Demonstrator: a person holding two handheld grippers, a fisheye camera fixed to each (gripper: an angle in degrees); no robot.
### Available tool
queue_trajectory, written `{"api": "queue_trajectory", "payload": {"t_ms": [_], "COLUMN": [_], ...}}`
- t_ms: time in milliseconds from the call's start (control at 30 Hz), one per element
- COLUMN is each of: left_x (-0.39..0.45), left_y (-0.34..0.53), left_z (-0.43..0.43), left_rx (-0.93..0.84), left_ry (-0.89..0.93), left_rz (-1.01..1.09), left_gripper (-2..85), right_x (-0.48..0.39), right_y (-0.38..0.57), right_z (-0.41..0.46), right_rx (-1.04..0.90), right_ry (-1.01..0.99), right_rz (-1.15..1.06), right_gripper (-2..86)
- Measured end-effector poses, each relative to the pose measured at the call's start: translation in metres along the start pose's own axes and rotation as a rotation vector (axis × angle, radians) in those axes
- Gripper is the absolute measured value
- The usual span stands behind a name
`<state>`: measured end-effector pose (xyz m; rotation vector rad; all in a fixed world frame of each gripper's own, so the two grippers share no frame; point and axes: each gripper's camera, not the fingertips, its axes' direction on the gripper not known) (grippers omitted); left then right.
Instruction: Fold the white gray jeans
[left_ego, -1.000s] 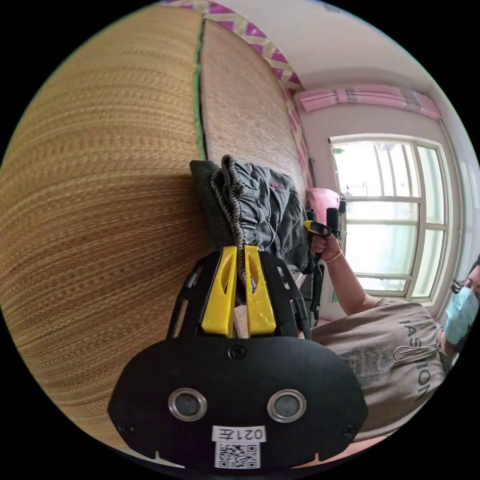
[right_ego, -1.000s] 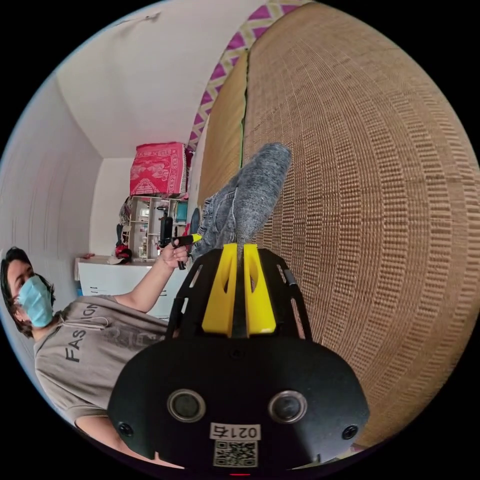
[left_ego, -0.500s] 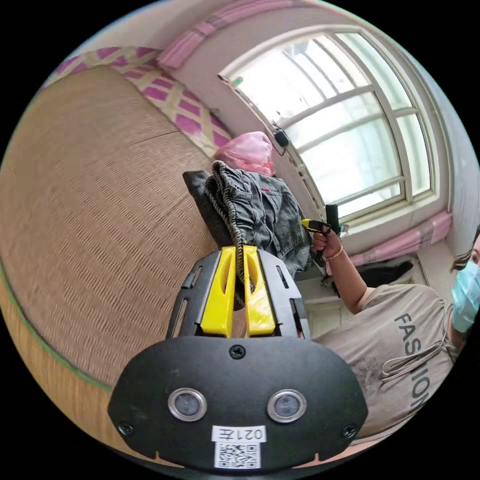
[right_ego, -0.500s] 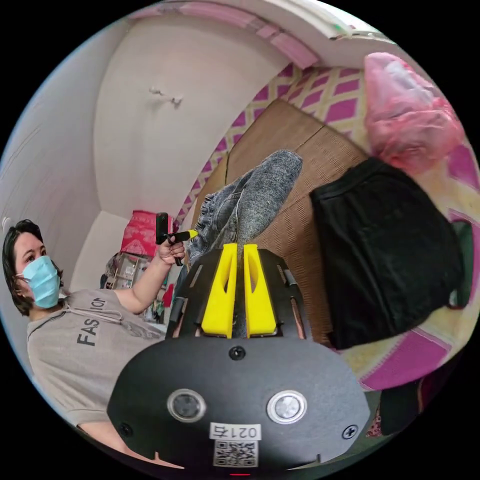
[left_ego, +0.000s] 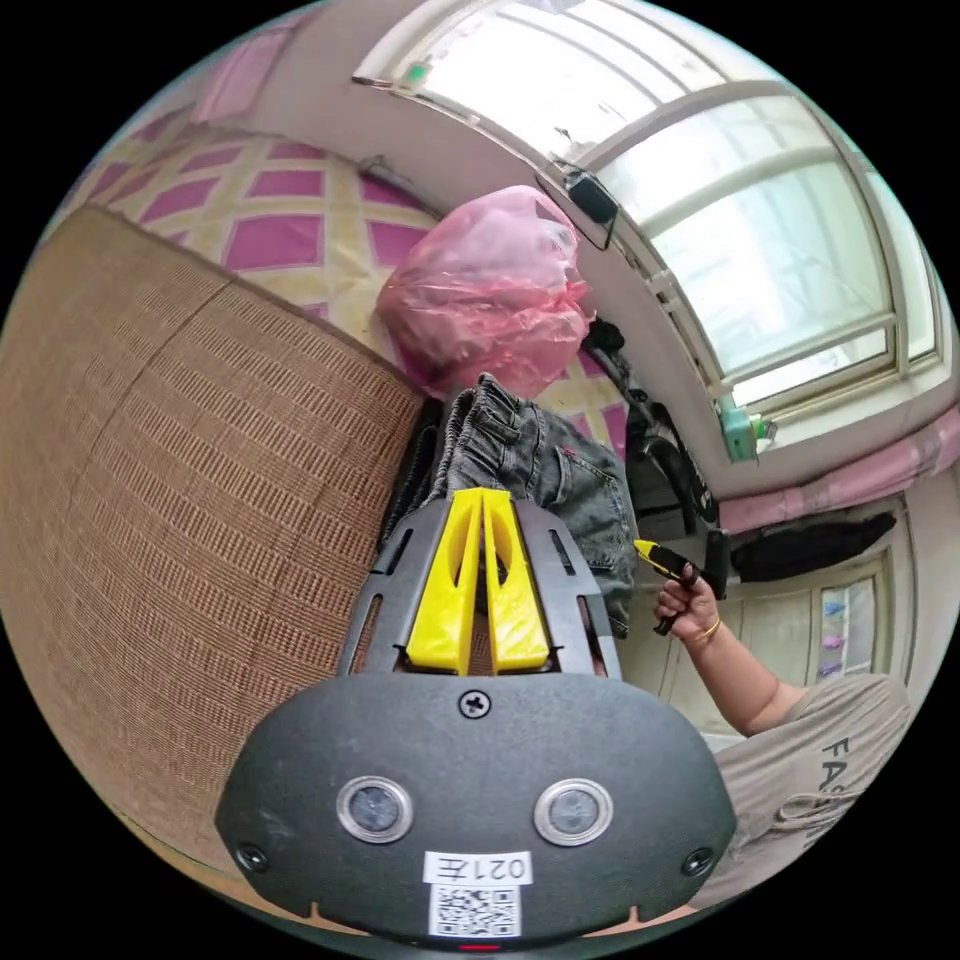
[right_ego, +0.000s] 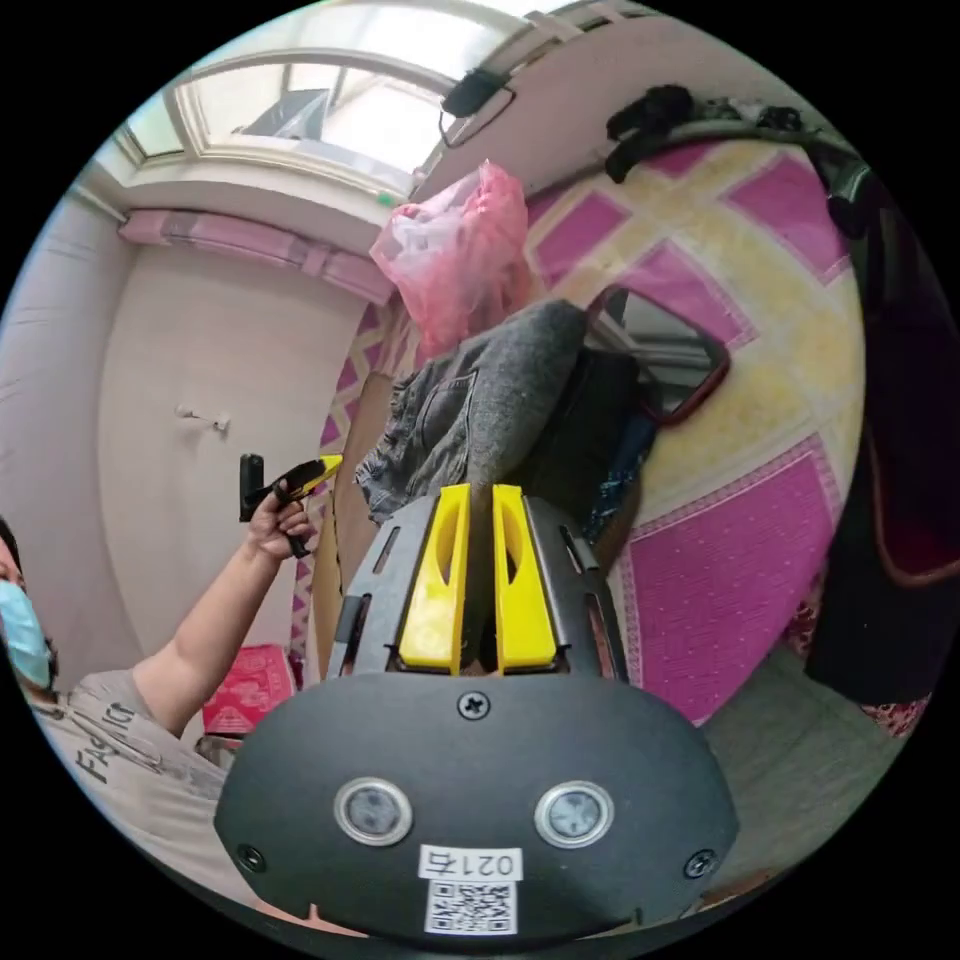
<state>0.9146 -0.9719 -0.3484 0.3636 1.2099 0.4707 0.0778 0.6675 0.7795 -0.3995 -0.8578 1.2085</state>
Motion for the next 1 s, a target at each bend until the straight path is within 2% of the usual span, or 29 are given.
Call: {"api": "queue_trajectory", "payload": {"t_ms": [67, 100, 233, 300, 400, 567, 667, 767, 933, 1000], "left_x": [-0.012, -0.018, -0.024, -0.017, -0.003, 0.015, 0.023, 0.038, 0.069, 0.085], "left_y": [0.038, 0.067, 0.159, 0.225, 0.313, 0.478, 0.598, 0.717, 0.906, 0.996], "left_z": [-0.018, -0.028, -0.052, -0.065, -0.089, -0.151, -0.181, -0.200, -0.229, -0.243], "left_rx": [0.016, 0.017, -0.015, -0.031, -0.028, 0.099, 0.212, 0.283, 0.494, 0.568], "left_ry": [-0.012, -0.020, -0.041, -0.044, -0.078, -0.069, -0.027, -0.072, -0.181, -0.278], "left_rz": [-0.023, -0.039, -0.071, -0.086, -0.118, -0.244, -0.362, -0.453, -0.597, -0.646], "left_gripper": [-0.9, -0.9, -0.9, -0.9, -0.9, -1.0, -1.0, -1.0, -1.0, -1.0], "right_x": [-0.053, -0.096, -0.233, -0.272, -0.305, -0.396, -0.485, -0.595, -0.806, -0.877], "right_y": [-0.007, -0.015, -0.038, -0.042, -0.039, -0.066, -0.084, -0.080, -0.001, 0.041], "right_z": [-0.035, -0.043, -0.006, 0.023, 0.074, 0.039, -0.005, -0.031, -0.030, -0.025], "right_rx": [0.052, 0.029, -0.170, -0.243, -0.433, -0.421, -0.347, -0.350, -0.467, -0.499], "right_ry": [0.118, 0.166, 0.275, 0.345, 0.486, 0.586, 0.542, 0.437, 0.301, 0.281], "right_rz": [-0.148, -0.292, -0.715, -0.837, -0.950, -0.986, -1.013, -1.117, -1.445, -1.578], "right_gripper": [0.7, 0.2, -0.5, -0.6, -0.6, -0.7, -0.7, -0.7, -0.7, -0.7]}}
